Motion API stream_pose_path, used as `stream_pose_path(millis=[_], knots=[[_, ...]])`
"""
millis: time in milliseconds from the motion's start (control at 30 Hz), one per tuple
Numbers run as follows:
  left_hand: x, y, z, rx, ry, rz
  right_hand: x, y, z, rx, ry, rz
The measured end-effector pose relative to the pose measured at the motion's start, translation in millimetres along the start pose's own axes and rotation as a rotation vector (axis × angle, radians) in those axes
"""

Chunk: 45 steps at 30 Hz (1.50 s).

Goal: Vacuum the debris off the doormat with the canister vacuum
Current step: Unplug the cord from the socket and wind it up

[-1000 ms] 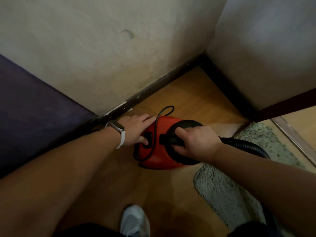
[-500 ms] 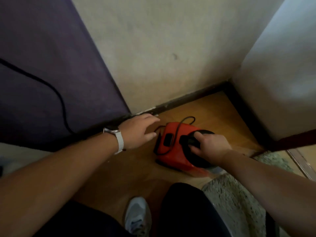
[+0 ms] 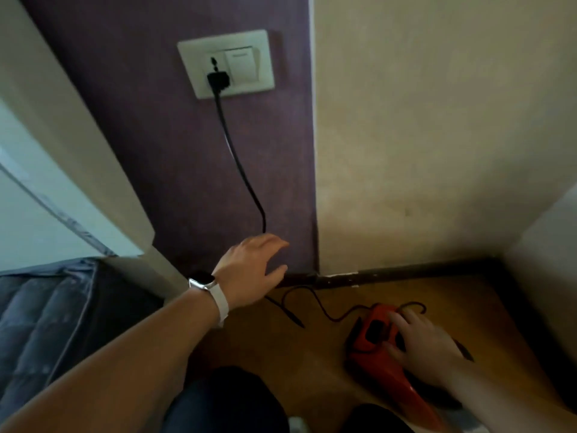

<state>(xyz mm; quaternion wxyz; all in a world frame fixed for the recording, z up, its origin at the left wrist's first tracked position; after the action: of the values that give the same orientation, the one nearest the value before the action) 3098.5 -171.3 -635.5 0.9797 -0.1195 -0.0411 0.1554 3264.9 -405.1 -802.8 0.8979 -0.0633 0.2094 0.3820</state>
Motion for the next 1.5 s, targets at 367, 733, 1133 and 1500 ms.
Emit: stream_pose_path(millis=[367, 733, 1133, 1500], knots=[[-10, 5, 119, 0.188, -0.188, 0.065, -36, 146, 170, 0.14, -0.293, 0.341], [14, 17, 214, 0.255, -0.379, 0.142, -56, 222, 301, 0.106, -0.591, 0.51], [39, 29, 228, 0.262, -0.447, 0.282, -38, 267, 315, 0.183, -0.469, 0.468], [8, -4, 241, -0.091, -0.755, 0.128, -53, 254, 242, 0.678, 0.154, 0.572]])
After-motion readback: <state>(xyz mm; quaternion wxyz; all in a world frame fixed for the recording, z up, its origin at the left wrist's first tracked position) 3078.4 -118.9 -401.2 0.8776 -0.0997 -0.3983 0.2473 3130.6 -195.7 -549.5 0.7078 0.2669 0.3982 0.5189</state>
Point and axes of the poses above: each hand's wrist, its own x-axis towards the middle knuckle, its own z-axis out of the back of the hand, y = z × x, the point moved 10 cm from there along x, towards the middle knuckle, and after that the axes turned 14 degrees about -z, right-handed, at the moved point
